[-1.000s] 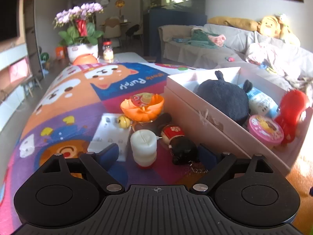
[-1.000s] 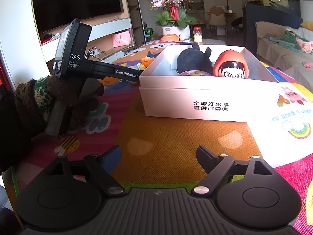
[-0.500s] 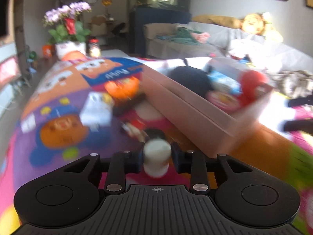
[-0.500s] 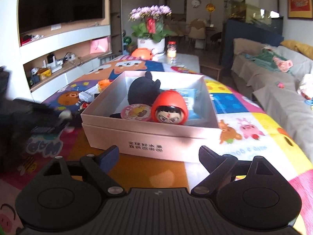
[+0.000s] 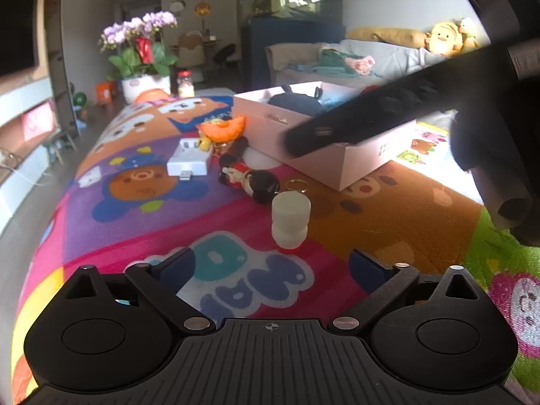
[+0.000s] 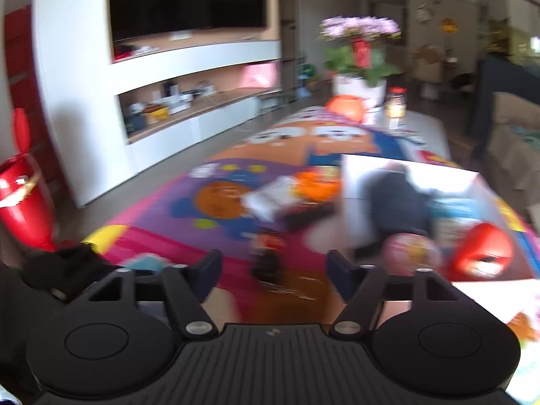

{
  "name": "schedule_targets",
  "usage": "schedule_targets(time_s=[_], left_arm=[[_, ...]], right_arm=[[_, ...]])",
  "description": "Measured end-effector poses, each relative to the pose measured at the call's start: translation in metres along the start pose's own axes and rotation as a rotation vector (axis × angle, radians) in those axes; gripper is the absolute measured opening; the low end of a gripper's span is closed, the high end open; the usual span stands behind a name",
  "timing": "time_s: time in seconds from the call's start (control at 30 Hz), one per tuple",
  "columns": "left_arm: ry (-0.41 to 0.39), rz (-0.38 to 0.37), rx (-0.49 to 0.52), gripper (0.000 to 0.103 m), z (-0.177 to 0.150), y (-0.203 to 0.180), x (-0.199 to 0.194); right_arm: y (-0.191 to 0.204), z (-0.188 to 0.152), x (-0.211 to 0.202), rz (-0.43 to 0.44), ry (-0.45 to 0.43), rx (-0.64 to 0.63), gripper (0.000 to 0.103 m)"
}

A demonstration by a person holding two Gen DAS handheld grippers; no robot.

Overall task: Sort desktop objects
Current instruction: 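Grasp the small doll keychain with the right gripper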

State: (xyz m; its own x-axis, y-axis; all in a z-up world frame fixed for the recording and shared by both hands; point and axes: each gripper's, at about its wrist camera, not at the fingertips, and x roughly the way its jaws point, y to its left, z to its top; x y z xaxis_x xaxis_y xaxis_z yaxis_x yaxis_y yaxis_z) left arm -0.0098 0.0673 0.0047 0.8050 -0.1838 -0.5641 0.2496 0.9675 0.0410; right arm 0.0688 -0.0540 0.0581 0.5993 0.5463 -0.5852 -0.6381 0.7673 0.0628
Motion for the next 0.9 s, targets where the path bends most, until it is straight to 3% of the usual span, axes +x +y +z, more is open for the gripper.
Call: schedule_targets(time_s=[0.2, 0.37, 0.4, 0.43, 0.53, 0.67, 0.8, 0.87, 0.9], left_arm=[[-0.007, 0.063, 0.07, 0.103, -0.002, -0.013, -0.003], [0.0, 0.073, 0.051, 0.103, -0.002, -0.011, -0.003], [0.005, 0.073, 0.041, 0.103, -0.002, -0.009, -0.002], [0.005, 0.069, 0.032, 0.103, -0.001, -0.008, -0.003], [-0.004, 0.053, 0.016, 0.103, -0.001, -0.005, -0.006], [-0.003, 0.046, 0.009, 0.103, -0.001, -0.004, -0.007], [0.011, 0.034, 0.006, 0.103, -0.001, -0.005, -0.004], [0.019, 0.029, 0.01, 0.103, 0.0, -0.007, -0.002], [0.022, 0.025, 0.012, 0.103, 0.0, -0.009, -0.001]], right_arm=[[0.029, 0.029, 0.058, -0.104, 0.118, -0.012, 0.061], [0.037, 0.022, 0.106, -0.202, 0.266, -0.077, 0.034], [0.033, 0.019, 0.106, -0.196, 0.271, -0.067, 0.033], [0.03, 0.018, 0.102, -0.183, 0.271, -0.058, 0.028], [0.017, 0.017, 0.073, -0.164, 0.226, -0.011, 0.028], [-0.002, 0.009, -0.005, -0.107, 0.12, 0.044, 0.028], [-0.026, -0.01, -0.064, -0.09, 0.126, 0.09, 0.03], [-0.042, -0.019, -0.077, -0.146, 0.101, 0.108, 0.053], [-0.052, -0.022, -0.083, -0.195, 0.07, 0.124, 0.059]])
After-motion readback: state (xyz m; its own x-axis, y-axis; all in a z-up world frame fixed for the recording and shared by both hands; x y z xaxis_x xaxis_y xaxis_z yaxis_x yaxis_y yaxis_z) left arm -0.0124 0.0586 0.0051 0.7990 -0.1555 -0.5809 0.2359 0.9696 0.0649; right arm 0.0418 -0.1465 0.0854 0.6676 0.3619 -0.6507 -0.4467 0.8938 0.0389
